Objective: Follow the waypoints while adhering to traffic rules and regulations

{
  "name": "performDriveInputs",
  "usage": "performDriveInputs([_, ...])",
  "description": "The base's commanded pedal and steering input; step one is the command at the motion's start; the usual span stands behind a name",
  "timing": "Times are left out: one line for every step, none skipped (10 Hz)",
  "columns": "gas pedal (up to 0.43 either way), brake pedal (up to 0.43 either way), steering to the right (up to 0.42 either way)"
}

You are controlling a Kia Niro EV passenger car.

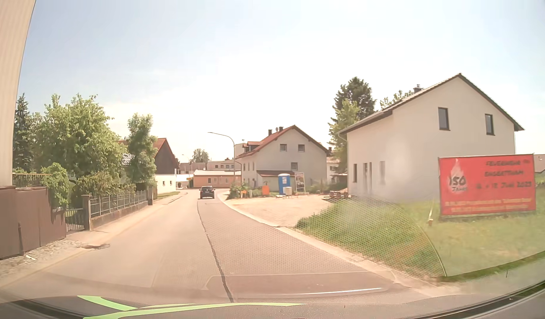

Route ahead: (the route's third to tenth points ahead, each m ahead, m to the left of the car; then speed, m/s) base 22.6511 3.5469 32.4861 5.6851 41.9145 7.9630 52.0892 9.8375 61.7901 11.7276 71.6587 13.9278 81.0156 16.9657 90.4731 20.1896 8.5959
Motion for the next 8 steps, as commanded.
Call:
performDriveInputs([0.15,0.0,-0.13])
performDriveInputs([0.169,0.0,-0.123])
performDriveInputs([0.177,0.0,-0.112])
performDriveInputs([0.177,0.0,-0.097])
performDriveInputs([0.177,0.0,-0.087])
performDriveInputs([0.177,0.0,-0.079])
performDriveInputs([0.177,0.0,-0.068])
performDriveInputs([0.177,0.0,-0.05])
